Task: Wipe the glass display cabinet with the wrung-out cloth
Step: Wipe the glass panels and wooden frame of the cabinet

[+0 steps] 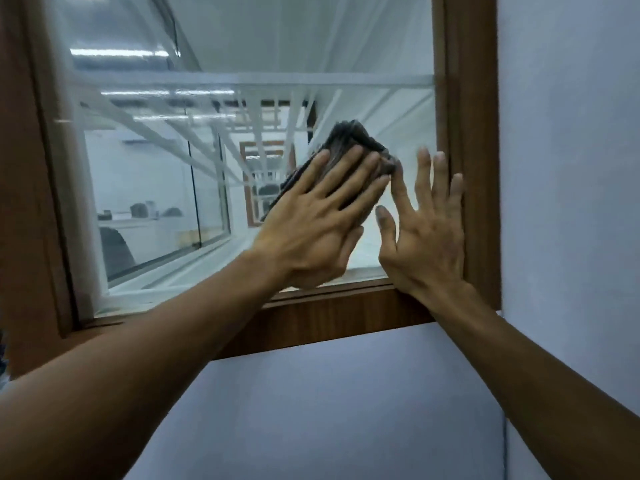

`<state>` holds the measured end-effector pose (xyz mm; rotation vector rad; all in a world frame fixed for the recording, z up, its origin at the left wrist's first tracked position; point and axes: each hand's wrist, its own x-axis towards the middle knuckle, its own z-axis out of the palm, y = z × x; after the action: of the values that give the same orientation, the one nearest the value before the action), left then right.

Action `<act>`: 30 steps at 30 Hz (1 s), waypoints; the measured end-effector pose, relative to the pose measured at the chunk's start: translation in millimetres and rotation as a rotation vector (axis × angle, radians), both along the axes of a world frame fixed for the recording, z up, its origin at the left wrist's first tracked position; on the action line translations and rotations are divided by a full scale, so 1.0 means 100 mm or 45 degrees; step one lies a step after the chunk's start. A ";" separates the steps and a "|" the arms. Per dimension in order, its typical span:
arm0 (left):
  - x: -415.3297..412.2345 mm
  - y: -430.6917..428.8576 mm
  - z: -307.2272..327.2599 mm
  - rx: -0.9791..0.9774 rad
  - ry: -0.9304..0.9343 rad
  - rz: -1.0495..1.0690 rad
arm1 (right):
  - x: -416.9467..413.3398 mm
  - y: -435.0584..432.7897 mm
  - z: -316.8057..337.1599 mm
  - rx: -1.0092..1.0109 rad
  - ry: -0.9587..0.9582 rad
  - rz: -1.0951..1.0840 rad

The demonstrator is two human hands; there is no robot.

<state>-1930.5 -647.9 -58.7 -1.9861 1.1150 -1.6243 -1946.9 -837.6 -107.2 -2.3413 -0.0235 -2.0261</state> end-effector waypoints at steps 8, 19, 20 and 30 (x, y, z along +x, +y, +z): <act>-0.08 -1.01 -0.04 -0.081 0.095 0.005 | -0.15 -0.30 -0.44 0.141 -0.017 -0.026; -0.17 -0.67 -0.28 0.406 0.278 -0.090 | -0.24 -0.45 -1.03 0.151 0.002 0.148; -0.18 -0.65 -0.30 0.443 0.334 -0.106 | -0.23 -0.43 -1.02 0.159 -0.014 0.153; -0.24 -0.20 -0.25 0.586 0.545 -0.211 | -0.26 -0.04 -0.94 0.106 0.005 0.171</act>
<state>-1954.4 -667.5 -84.0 -2.0010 1.6689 -0.8996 -1972.6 -841.5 -201.1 -2.2299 -0.0915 -1.9218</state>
